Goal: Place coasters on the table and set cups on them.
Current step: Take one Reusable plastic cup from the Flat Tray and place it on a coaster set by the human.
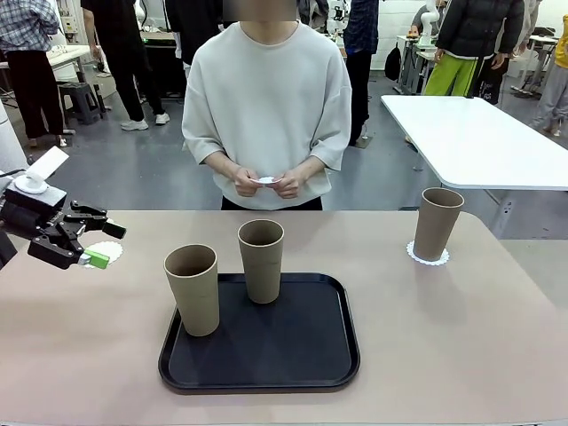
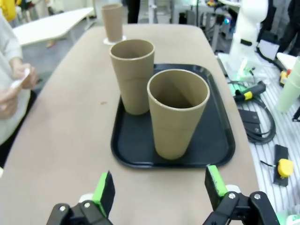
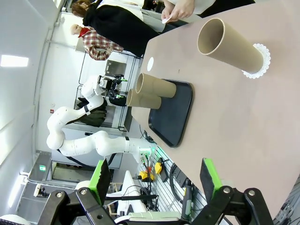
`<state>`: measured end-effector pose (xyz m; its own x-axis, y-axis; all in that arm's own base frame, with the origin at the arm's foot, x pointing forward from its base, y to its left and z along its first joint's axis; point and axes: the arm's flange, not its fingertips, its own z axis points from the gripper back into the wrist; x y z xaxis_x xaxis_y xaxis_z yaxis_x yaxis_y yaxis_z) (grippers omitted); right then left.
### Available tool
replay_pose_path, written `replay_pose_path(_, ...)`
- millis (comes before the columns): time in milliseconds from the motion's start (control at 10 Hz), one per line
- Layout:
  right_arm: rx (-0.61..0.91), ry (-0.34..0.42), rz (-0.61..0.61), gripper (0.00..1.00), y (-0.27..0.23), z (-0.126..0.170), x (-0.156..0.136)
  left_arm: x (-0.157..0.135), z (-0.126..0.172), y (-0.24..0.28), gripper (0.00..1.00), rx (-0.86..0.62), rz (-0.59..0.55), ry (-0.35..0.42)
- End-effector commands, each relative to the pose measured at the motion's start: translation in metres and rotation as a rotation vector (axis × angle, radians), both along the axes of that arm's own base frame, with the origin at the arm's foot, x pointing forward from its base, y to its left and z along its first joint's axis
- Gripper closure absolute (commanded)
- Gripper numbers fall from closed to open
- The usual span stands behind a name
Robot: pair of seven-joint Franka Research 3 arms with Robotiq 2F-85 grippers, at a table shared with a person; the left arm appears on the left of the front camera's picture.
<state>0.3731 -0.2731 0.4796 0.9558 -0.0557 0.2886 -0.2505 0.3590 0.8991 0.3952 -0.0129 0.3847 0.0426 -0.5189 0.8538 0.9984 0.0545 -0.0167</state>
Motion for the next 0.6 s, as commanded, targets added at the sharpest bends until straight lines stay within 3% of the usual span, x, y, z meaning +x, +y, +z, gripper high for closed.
replay_pose_path(0,0.005,0.011,-0.002,0.00,0.000,0.001,0.000,0.004,-0.015,-0.007,0.00,-0.104,-0.029,-0.157)
replay_pose_path(200,0.005,0.011,-0.002,0.00,0.000,0.001,0.000,-0.006,-0.039,-0.013,0.00,-0.175,-0.066,-0.173)
replay_pose_path(500,0.005,0.011,-0.002,0.00,0.000,0.001,0.000,-0.022,-0.060,-0.015,0.00,-0.224,-0.129,-0.117)
